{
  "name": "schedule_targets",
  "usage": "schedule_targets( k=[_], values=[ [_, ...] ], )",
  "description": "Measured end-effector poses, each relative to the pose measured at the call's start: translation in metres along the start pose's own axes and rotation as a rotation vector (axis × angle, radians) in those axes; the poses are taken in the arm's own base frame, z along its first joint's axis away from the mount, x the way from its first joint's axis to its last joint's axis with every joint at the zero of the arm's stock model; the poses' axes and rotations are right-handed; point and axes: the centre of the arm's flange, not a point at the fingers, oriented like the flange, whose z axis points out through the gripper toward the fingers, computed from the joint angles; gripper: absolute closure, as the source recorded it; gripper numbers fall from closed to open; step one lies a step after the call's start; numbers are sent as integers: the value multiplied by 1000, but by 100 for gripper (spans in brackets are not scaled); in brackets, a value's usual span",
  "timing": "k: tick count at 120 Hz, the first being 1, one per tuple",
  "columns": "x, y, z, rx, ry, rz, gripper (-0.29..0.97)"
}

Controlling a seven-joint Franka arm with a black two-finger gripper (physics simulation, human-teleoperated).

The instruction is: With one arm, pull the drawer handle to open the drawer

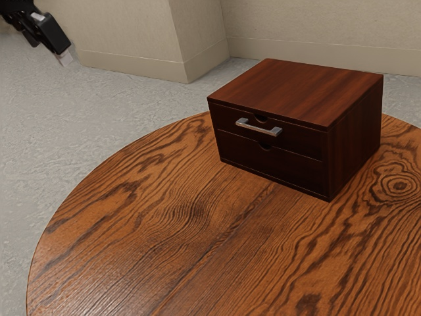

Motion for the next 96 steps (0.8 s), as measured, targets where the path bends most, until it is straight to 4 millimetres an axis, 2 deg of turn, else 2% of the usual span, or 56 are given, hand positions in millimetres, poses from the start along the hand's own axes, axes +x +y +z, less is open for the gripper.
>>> schedule_targets(
  k=[6,10,24,33,38,49,61,73,83,96],
  values=[
    [6,12,3,13,-12,69,0],
    [16,25,13,-12,-11,133,0],
    [49,76,68,-172,24,383,0],
    [72,104,116,-242,41,512,0],
    [82,109,138,-264,60,561,0],
    [92,102,178,-273,104,635,0],
    [103,105,198,-256,162,743,0],
    [118,126,213,-249,211,869,1],
    [139,148,222,-235,269,969,3],
    [155,162,244,-220,304,1060,4]
  ],
)
